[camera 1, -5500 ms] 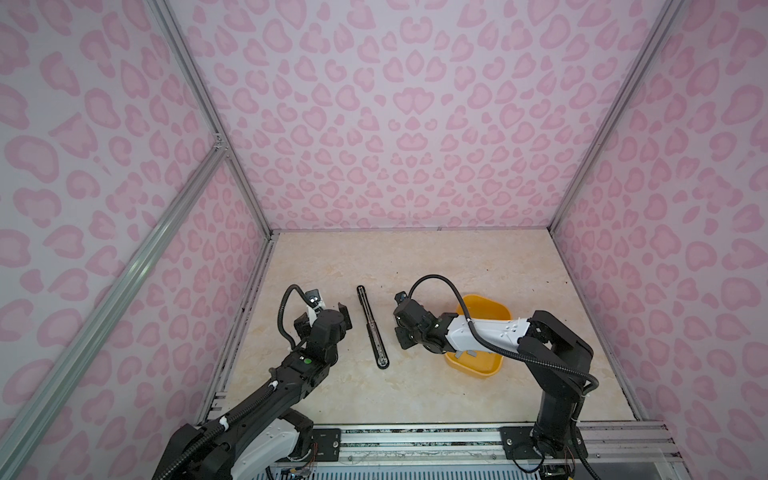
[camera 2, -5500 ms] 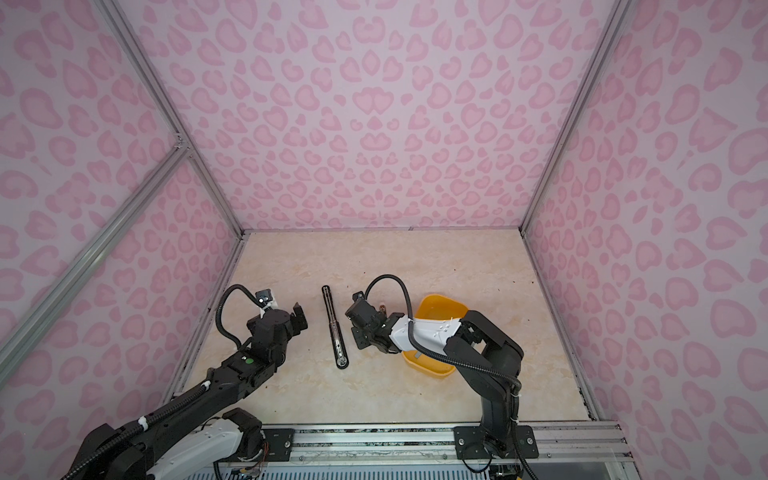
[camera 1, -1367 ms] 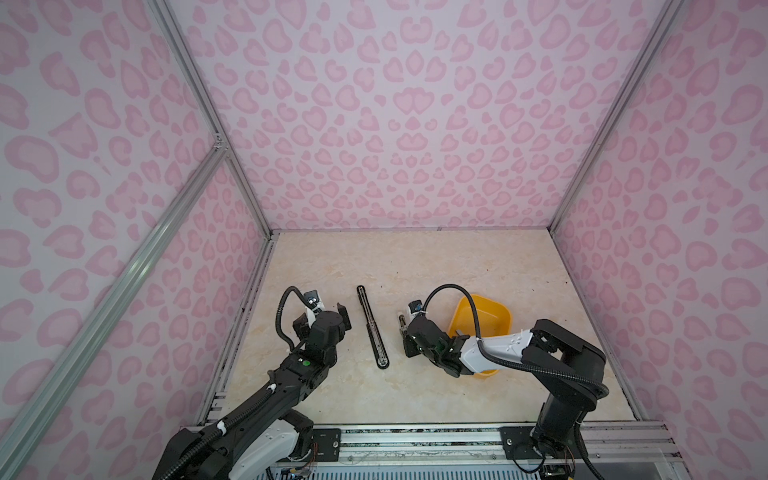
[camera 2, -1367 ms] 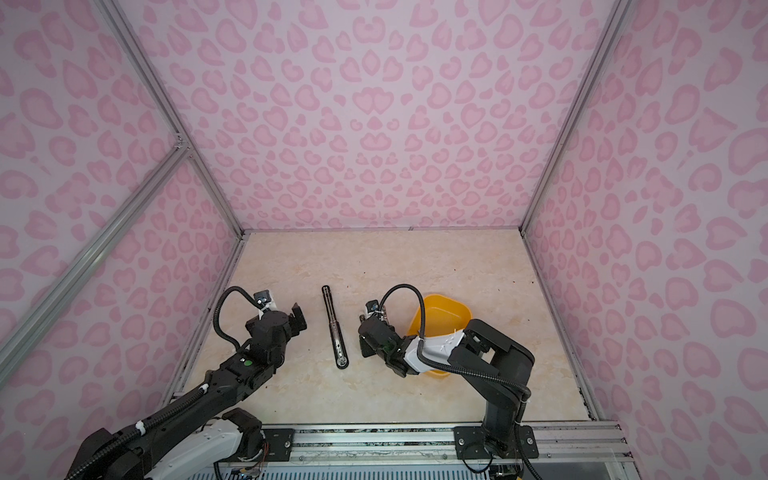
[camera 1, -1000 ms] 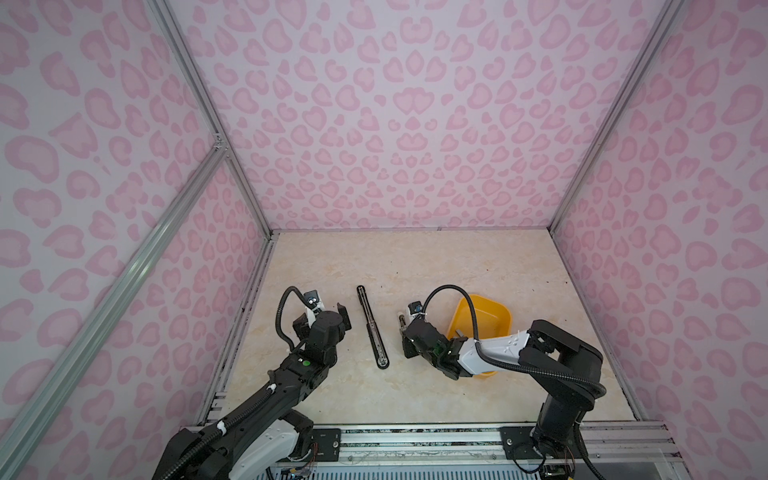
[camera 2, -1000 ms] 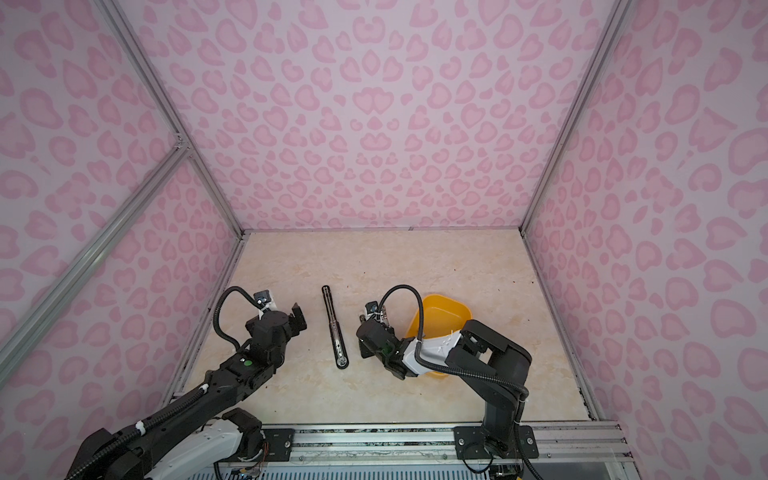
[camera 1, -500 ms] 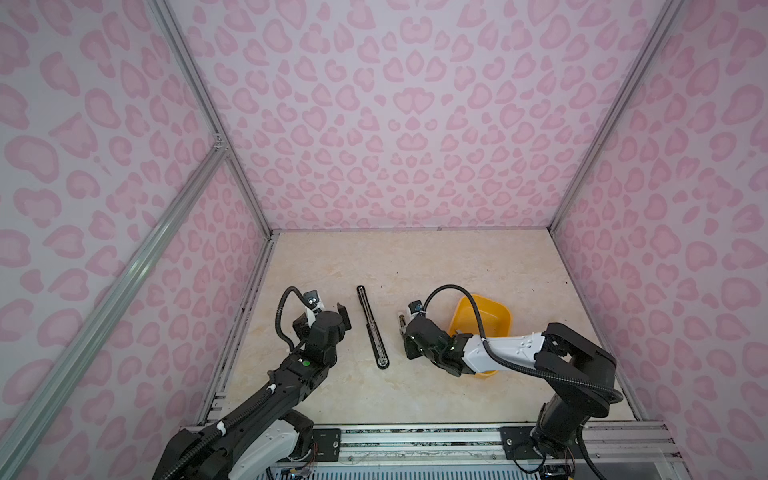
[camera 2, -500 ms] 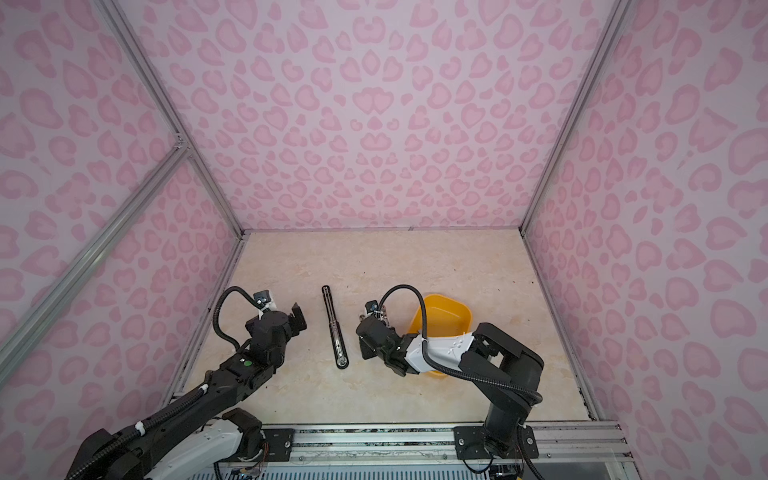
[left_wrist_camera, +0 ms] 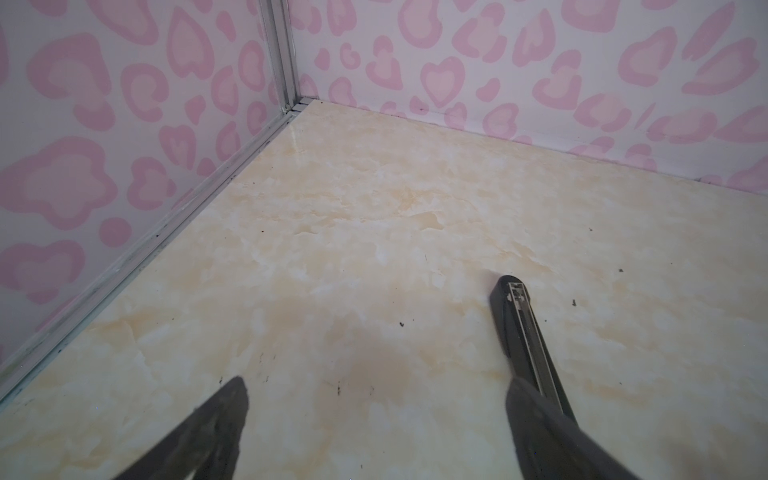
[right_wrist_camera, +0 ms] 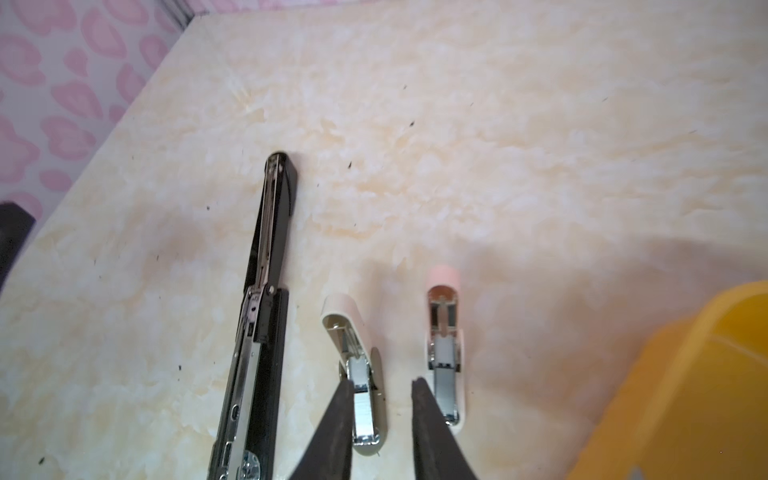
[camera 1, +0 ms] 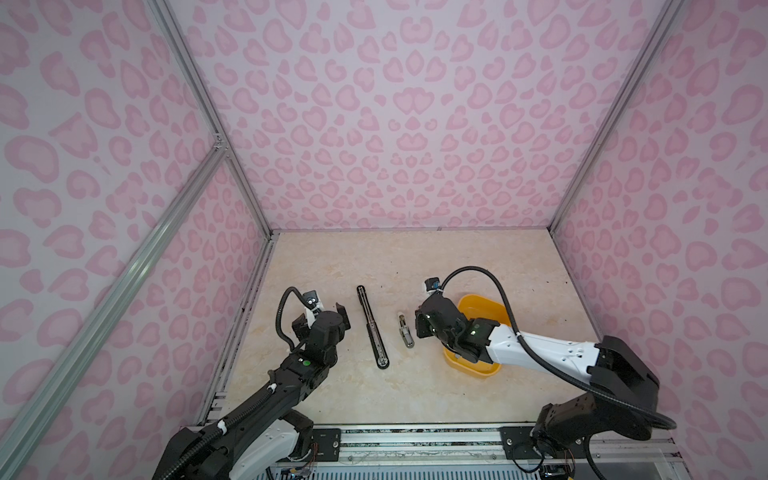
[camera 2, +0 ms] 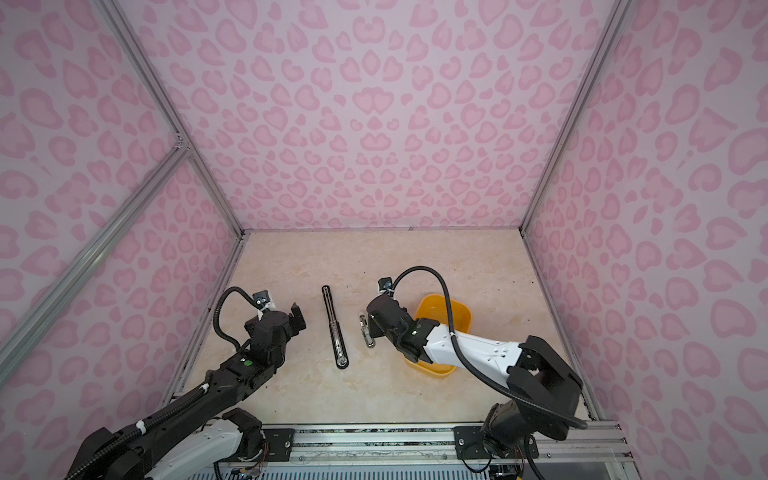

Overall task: Load the staples into the stapler
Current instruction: 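Open the right gripper and move it back over the yellow tray, then lower the right gripper into the yellow tray and pinch a staple strip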

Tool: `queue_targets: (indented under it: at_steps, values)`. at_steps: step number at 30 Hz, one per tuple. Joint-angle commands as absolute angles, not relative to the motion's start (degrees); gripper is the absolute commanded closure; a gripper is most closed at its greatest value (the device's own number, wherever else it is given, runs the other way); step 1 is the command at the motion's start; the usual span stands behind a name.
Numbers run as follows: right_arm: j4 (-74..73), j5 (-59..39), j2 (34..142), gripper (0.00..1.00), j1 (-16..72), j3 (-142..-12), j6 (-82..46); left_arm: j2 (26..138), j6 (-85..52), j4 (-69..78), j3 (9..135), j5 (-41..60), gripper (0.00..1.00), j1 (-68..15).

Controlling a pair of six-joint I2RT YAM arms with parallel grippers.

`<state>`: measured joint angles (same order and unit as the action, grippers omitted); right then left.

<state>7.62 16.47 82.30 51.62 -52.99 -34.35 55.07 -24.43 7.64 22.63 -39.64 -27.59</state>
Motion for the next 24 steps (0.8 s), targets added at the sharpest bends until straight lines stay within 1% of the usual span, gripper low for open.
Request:
queue_targets:
  at_steps: [1, 5, 11, 15, 19, 24]
  values:
    - [22.16, 22.92, 76.17, 0.69, 48.74, -50.98, -38.56, 54.50, -24.92, 9.32, 22.64, -41.83, 0.02, -27.60]
    - [24.16, 22.94, 68.86, 0.69, 43.24, -45.47, -42.13, 54.41, -24.24, 9.90, 22.51, -41.77, 0.01, -27.60]
    - [26.35, 22.65, 66.09, 0.69, 38.77, -42.37, -43.96, 56.26, -22.08, 12.26, 23.02, -39.90, 0.00, -27.60]
    - [23.94, 17.93, 68.28, 0.68, 34.90, -40.38, -42.16, 60.42, -21.80, 11.30, 25.73, -39.40, 0.01, -27.60]
    - [18.83, 12.13, 72.57, 0.67, 32.52, -39.59, -37.23, 64.86, -21.84, 8.38, 29.17, -39.46, 0.03, -27.60]
    - [16.15, 6.41, 80.58, 0.66, 31.58, -42.27, -31.91, 63.75, -21.40, 9.32, 28.18, -38.63, 0.03, -27.69]
